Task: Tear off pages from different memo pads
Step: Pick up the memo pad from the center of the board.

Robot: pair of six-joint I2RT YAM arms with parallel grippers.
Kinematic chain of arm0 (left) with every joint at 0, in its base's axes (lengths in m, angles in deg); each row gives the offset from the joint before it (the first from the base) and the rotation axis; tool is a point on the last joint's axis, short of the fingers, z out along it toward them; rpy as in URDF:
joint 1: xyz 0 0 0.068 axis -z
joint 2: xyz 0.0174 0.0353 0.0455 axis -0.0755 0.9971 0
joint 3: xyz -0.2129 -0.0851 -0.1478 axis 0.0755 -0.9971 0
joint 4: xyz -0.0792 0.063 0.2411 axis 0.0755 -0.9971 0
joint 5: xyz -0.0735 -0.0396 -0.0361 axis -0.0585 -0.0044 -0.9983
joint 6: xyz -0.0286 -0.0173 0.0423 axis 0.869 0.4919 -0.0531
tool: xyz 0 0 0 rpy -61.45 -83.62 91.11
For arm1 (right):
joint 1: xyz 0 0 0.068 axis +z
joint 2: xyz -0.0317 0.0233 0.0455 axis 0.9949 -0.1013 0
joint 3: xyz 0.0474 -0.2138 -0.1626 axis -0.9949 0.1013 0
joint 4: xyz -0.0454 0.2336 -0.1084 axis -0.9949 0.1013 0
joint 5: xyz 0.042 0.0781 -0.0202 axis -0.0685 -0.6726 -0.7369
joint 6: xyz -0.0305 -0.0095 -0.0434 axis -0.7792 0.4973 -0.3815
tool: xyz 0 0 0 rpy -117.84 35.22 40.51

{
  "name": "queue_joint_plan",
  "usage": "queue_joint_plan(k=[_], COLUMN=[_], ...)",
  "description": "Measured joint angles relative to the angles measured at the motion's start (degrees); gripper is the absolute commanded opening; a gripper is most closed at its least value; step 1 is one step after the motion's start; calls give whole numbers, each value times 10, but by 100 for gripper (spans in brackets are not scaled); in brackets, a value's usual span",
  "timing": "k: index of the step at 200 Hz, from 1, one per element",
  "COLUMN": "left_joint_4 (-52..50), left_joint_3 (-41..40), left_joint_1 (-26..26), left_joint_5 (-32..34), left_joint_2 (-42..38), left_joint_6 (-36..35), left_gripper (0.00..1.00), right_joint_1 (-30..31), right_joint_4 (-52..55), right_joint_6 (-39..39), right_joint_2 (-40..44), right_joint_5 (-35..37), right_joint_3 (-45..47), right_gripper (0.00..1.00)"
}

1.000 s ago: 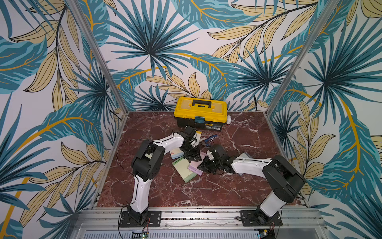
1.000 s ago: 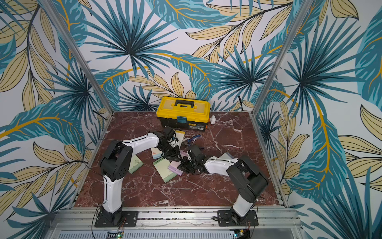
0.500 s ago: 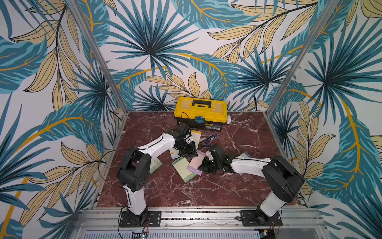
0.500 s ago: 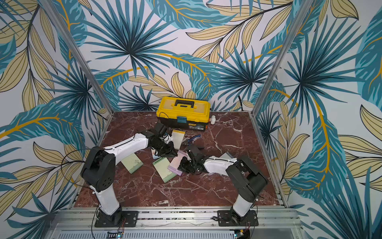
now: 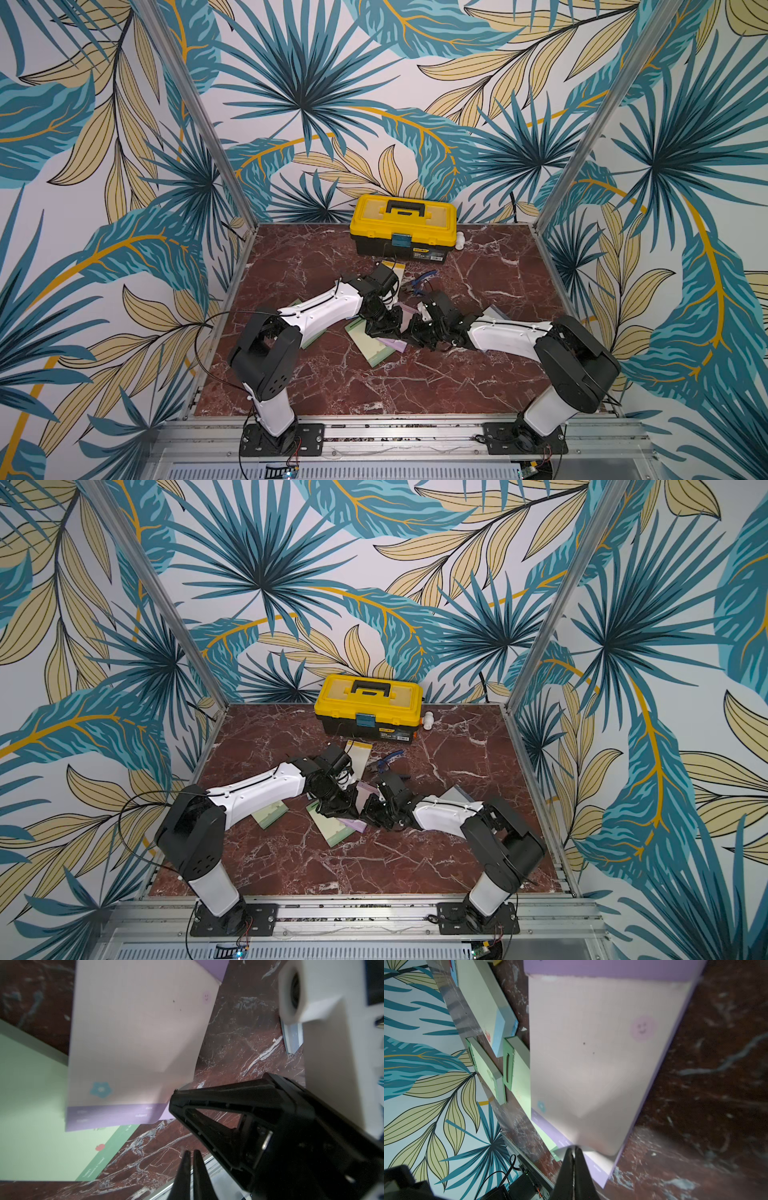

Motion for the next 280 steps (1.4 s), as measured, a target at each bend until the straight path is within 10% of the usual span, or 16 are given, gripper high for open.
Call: queue_joint_plan(k=[170, 280], left_joint_4=[21, 28], left_joint_3=[-21, -23], left_joint_1=[5, 6], left_joint_5=[23, 23], left_joint_2=[60, 60], left_joint_6=[22, 24], left_gripper=[8, 8], right_joint_1=[0, 0], right_joint_4=[-74, -82], right_joint_6=[58, 55], right_joint_2=[12, 17], right_joint_5=[12, 14], right_joint_3=[49, 52], right_gripper=[41, 46])
